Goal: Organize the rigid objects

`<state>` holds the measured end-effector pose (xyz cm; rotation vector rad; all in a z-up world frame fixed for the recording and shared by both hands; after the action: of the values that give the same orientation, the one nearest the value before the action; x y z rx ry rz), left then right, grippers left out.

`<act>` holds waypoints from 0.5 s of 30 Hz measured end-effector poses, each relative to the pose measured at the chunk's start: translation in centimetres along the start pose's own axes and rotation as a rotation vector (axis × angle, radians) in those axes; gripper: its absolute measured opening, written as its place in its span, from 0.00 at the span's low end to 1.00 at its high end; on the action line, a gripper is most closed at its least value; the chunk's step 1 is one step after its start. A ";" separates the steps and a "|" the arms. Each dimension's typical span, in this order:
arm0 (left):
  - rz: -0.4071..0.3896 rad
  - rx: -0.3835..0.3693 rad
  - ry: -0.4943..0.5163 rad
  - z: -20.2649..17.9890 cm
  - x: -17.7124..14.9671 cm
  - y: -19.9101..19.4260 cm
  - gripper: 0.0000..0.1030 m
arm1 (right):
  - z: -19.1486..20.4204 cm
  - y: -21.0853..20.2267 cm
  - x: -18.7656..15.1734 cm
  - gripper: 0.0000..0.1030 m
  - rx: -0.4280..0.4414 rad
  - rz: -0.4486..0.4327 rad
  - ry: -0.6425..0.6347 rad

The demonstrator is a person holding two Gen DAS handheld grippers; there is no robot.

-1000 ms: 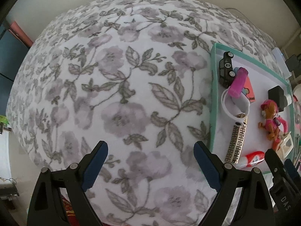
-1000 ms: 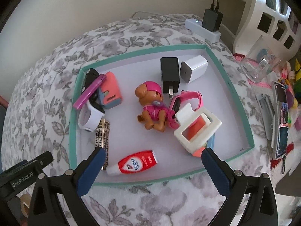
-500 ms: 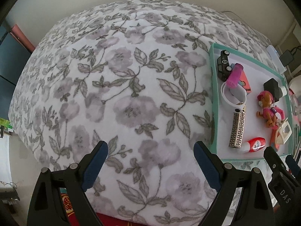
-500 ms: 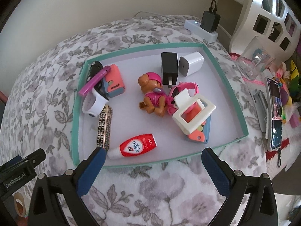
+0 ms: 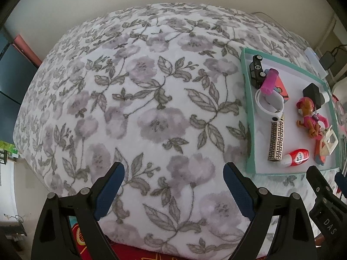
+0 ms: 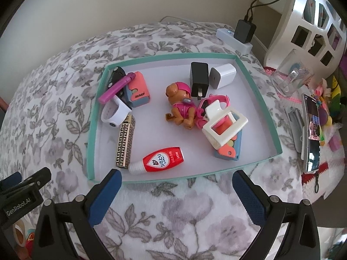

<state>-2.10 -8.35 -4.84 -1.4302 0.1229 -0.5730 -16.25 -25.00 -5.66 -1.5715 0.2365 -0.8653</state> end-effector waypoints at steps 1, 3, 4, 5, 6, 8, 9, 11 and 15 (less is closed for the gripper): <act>-0.001 0.002 0.001 0.0 -0.1 -0.1 0.90 | 0.0 0.0 0.0 1.00 0.000 0.000 0.001; -0.001 0.001 0.001 0.0 -0.2 -0.1 0.90 | 0.0 0.0 0.0 1.00 0.000 0.000 0.001; 0.000 0.001 -0.002 0.0 -0.2 -0.1 0.90 | 0.0 -0.1 -0.1 1.00 -0.001 -0.001 0.001; -0.001 -0.001 -0.004 0.1 -0.2 -0.1 0.90 | 0.0 -0.2 -0.2 1.00 -0.002 -0.002 0.001; -0.001 -0.003 -0.007 0.1 -0.2 -0.2 0.90 | 0.0 -0.2 -0.3 1.00 -0.002 -0.003 0.002; -0.001 -0.005 -0.013 0.2 -0.2 -0.2 0.90 | 0.0 -0.2 -0.3 1.00 -0.001 -0.003 0.002; -0.001 -0.008 -0.014 0.2 -0.3 -0.2 0.90 | 0.0 -0.3 -0.4 1.00 -0.001 -0.004 0.001; -0.002 -0.008 -0.015 0.2 -0.3 -0.2 0.90 | 0.0 -0.5 -0.4 1.00 -0.002 -0.008 0.001; -0.007 -0.009 -0.016 0.2 -0.3 -0.3 0.90 | -0.1 -0.7 -0.4 1.00 -0.003 -0.013 0.002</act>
<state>-2.36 -8.06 -4.57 -1.4446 0.1084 -0.5670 -16.85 -24.68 -5.15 -1.5766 0.2295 -0.8771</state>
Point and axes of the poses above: each gripper's, at about its wrist camera, not at the fingertips, and y roughly the way its jaws point, z to its left, x to its top, the point moved 5 cm from there along y, roughly the way its jaws point, and after that the axes turned 3 degrees about x, right-handed, at the moved point
